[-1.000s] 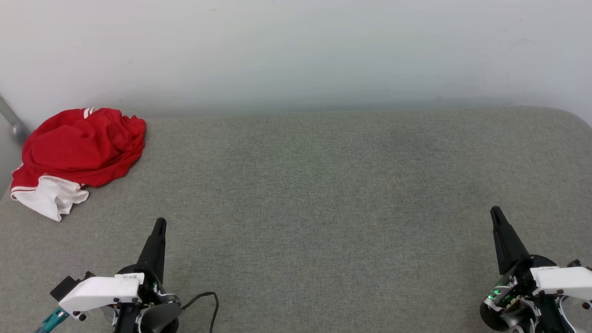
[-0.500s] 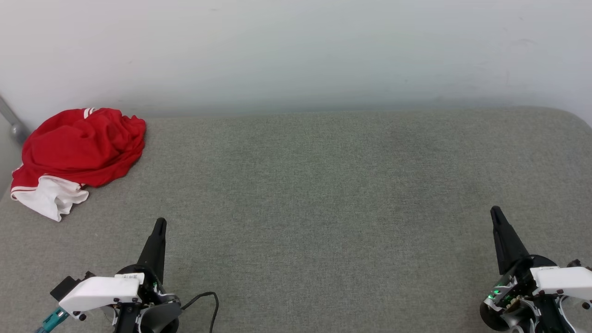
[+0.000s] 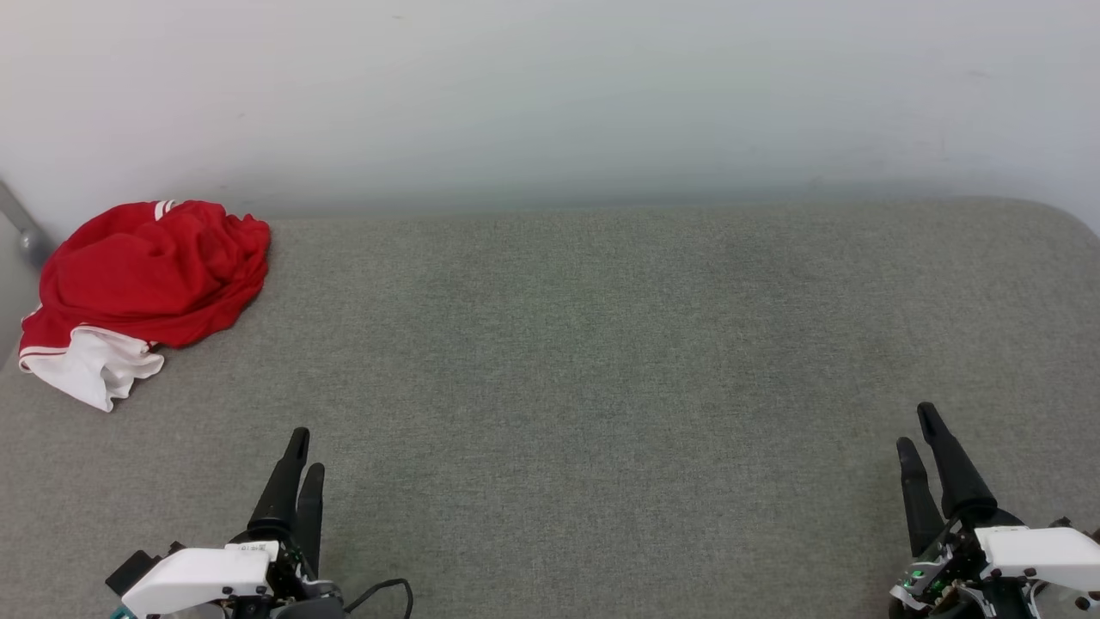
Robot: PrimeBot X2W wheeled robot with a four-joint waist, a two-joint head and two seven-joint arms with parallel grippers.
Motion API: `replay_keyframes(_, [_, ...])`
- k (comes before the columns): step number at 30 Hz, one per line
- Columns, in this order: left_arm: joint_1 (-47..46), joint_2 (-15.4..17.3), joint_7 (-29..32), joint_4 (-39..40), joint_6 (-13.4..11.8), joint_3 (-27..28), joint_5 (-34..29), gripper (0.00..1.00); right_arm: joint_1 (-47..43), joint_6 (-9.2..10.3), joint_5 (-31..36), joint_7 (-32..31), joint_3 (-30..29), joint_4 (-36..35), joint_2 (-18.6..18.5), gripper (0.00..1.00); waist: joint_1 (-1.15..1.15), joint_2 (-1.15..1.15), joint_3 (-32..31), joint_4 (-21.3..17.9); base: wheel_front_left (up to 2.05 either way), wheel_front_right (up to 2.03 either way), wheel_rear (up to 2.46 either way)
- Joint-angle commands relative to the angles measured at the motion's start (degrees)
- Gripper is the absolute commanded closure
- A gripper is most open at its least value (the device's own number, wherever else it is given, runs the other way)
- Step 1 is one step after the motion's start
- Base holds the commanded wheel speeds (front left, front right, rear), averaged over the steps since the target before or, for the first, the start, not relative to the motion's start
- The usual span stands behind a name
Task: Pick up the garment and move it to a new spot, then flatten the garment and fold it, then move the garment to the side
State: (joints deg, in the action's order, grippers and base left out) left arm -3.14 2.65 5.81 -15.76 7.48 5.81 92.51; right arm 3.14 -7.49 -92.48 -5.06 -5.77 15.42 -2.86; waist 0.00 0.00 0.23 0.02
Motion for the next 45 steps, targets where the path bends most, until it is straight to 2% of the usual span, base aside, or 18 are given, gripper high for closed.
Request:
replay_keyframes(1, [-0.37,0.11,-0.4,1.68,0.0,-0.18,0.28,0.0,0.18,0.0,0.67,0.59,0.29,-1.8,-0.08,0.0,0.0,0.0,0.02,0.01,0.0,0.0,0.0])
replay_keyframes(8, [0.57,0.34,-1.61,3.22,0.0,-0.83,-0.82,0.0,-0.79,0.0,3.31,2.51,0.52,-3.78,-0.08,0.0,0.0,0.0,0.04,0.09,0.0,0.0,0.0])
replay_keyframes(14, [1.28,2.05,-4.47,4.07,0.0,-2.32,-4.82,0.0,-1.59,0.0,9.9,4.05,1.03,-5.42,-0.08,0.0,0.0,0.0,-0.01,0.15,0.0,0.0,0.0])
replay_keyframes(26, [2.63,3.84,-7.6,6.57,0.01,-3.41,-19.79,0.0,-3.45,0.0,22.28,6.83,0.06,-8.55,-0.08,0.0,0.0,0.0,-0.02,0.16,0.0,0.0,0.0])
replay_keyframes(36, [4.08,5.57,-9.66,7.38,0.01,-5.2,-34.78,0.0,-4.81,0.0,31.67,8.9,0.59,-10.01,-0.11,0.0,0.0,0.0,0.04,-0.07,0.0,0.0,0.0])
replay_keyframes(45, [5.47,5.73,-11.51,8.0,0.01,-5.18,-46.78,0.0,-6.04,0.0,42.02,10.8,1.24,-11.65,-0.39,0.0,0.0,0.0,0.15,-0.29,0.0,0.0,0.0])
